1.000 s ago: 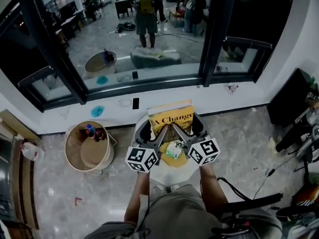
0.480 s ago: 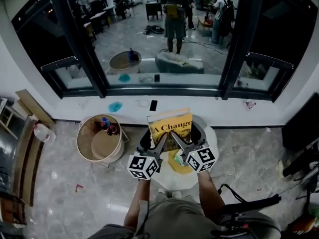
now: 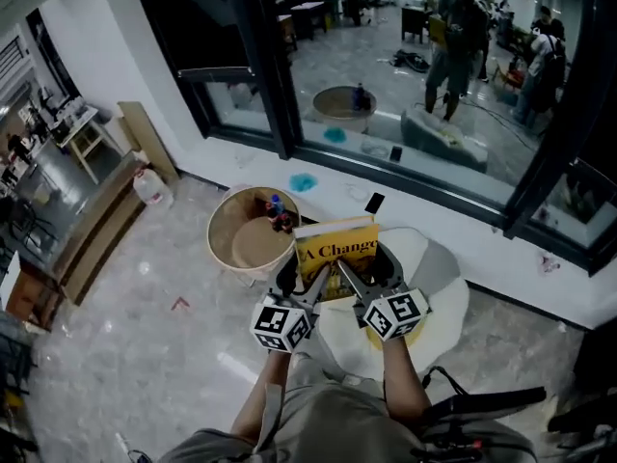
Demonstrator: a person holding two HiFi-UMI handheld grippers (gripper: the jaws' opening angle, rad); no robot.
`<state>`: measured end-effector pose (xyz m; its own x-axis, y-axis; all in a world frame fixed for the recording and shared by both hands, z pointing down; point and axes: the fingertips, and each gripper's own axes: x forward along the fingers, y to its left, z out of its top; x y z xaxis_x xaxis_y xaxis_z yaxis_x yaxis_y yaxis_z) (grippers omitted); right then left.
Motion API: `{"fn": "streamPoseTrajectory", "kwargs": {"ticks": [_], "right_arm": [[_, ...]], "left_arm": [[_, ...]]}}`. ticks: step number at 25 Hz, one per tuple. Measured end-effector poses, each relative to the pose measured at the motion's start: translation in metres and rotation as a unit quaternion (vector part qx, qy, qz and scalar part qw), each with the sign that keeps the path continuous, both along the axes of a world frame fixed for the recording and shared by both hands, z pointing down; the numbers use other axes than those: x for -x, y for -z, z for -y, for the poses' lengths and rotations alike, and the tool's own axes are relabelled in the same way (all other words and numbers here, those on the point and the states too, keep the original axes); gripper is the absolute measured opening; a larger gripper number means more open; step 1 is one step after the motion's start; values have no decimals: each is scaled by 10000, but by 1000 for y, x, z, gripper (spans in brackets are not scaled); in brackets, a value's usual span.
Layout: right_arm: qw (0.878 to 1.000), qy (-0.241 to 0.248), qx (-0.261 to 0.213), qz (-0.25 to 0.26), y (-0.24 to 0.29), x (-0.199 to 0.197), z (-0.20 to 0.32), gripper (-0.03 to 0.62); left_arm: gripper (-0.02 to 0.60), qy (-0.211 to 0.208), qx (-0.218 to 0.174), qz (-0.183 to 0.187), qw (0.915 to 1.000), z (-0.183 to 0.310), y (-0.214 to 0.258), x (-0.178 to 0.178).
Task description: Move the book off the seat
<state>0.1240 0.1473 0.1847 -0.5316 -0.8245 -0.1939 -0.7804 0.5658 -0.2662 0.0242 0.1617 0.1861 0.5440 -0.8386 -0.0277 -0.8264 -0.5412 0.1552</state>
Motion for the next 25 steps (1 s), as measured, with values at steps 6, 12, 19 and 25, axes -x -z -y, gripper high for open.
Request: {"fn": "streamPoseTrajectory", "kwargs": {"ticks": [6, 12, 19, 25], "right_arm": [[9976, 666, -162, -128, 9, 62, 12, 384], [9974, 703, 6, -158, -3, 88, 44, 385], [9965, 676, 206, -440, -17, 139, 88, 385], [9960, 665, 176, -567, -14, 191, 120, 385]], "left_arm": [[304, 710, -85, -50, 9974, 1, 5, 60], [304, 697, 18, -136, 9975, 29, -4, 85], [304, 657, 217, -458, 9965, 75, -19, 135], [304, 514, 204, -625, 9965, 106, -18, 188]]}}
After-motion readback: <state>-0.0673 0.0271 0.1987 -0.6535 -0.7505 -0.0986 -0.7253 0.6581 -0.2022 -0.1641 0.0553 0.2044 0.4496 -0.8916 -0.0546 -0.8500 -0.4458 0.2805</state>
